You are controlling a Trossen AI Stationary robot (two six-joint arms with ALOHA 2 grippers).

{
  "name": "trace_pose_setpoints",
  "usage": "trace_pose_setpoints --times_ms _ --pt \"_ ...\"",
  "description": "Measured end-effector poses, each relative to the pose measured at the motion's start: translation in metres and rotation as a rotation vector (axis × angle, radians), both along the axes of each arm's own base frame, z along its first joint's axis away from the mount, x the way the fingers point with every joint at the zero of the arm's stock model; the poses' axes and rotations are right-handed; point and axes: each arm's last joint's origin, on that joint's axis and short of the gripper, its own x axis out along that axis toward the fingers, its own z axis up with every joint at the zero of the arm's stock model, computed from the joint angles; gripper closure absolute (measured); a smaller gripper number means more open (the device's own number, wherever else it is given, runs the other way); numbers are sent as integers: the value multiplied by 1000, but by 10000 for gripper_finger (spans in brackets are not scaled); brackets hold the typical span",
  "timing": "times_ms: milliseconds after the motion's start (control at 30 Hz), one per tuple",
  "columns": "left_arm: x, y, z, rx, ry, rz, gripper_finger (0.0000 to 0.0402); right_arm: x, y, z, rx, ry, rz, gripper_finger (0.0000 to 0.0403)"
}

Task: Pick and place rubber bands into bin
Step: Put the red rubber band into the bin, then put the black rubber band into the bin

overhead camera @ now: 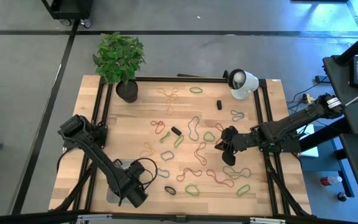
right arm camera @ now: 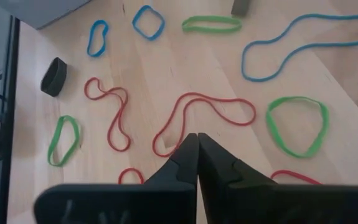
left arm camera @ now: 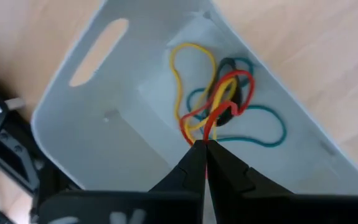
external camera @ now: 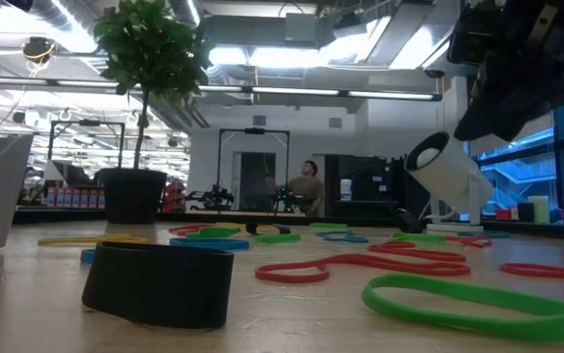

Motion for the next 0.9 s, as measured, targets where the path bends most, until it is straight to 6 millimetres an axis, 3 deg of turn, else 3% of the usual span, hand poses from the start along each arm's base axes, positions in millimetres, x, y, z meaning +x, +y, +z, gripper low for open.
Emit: trace_pose_setpoints --times_ms 533,900 --pt "-5 8 11 -34 94 -9 268 0 0 0 0 -5 1 396" --pt "-10 25 40 -120 44 39 277 0 0 0 -1 -5 2 396"
